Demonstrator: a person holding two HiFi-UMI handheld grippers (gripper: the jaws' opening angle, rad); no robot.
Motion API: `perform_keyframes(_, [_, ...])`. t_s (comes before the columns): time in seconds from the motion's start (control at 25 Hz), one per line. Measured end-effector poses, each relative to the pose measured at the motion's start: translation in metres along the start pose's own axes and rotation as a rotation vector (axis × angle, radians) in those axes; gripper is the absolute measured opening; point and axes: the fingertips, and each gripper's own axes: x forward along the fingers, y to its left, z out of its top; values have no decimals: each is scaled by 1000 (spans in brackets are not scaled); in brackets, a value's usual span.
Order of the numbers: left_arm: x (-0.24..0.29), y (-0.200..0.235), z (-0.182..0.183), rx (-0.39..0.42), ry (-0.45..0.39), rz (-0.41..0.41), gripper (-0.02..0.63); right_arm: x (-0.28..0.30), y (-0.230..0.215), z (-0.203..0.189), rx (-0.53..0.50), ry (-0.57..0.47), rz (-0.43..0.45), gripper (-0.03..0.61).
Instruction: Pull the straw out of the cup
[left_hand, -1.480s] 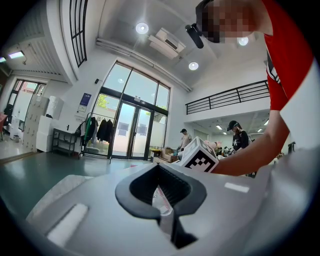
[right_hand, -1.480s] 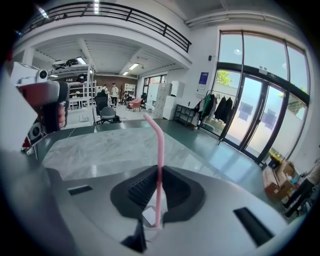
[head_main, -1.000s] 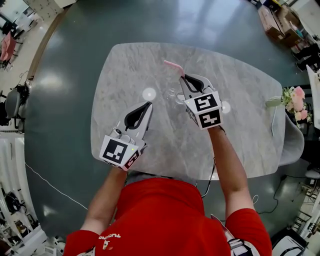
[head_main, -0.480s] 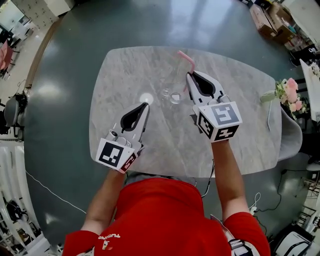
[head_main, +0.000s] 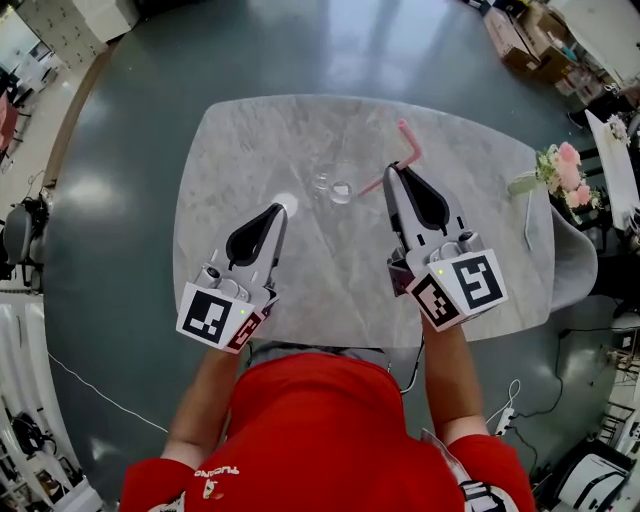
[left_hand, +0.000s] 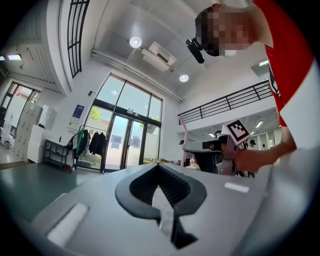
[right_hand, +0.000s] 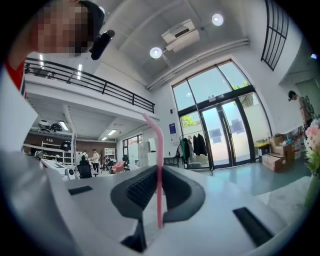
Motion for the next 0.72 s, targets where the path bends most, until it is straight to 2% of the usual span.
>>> perform_keyframes(0.32, [-19,-13,27,11,-44,-19,5,-48,23,17,67,-91,-7,23])
perform_keyframes(0.72, [-41,-19,35,7,-44,-20,5,-92,41,11,153,-112,-9,23])
